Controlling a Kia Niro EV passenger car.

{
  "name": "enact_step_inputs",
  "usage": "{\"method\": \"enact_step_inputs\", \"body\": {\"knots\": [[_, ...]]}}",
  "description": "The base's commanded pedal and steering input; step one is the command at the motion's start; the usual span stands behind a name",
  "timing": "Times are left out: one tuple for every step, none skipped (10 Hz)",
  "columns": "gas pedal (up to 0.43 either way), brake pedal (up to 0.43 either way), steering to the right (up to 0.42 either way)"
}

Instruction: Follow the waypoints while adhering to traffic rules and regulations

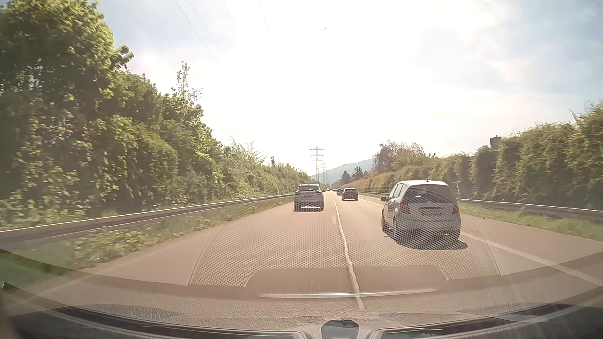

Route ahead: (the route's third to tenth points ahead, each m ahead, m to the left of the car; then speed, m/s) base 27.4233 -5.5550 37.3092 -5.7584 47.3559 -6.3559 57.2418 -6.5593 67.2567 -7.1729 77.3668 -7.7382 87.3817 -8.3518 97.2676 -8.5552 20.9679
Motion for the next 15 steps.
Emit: {"method": "enact_step_inputs", "body": {"knots": [[0.13, 0.0, 0.002], [0.11, 0.0, 0.002], [0.098, 0.0, 0.003], [0.087, 0.0, 0.003], [0.087, 0.0, 0.003], [0.087, 0.0, 0.004], [0.087, 0.0, 0.006], [0.087, 0.0, 0.007], [0.087, 0.0, 0.007], [0.087, 0.0, 0.008], [0.087, 0.0, 0.008], [0.087, 0.0, 0.008], [0.087, 0.0, 0.008], [0.087, 0.0, 0.007], [0.098, 0.0, 0.007]]}}
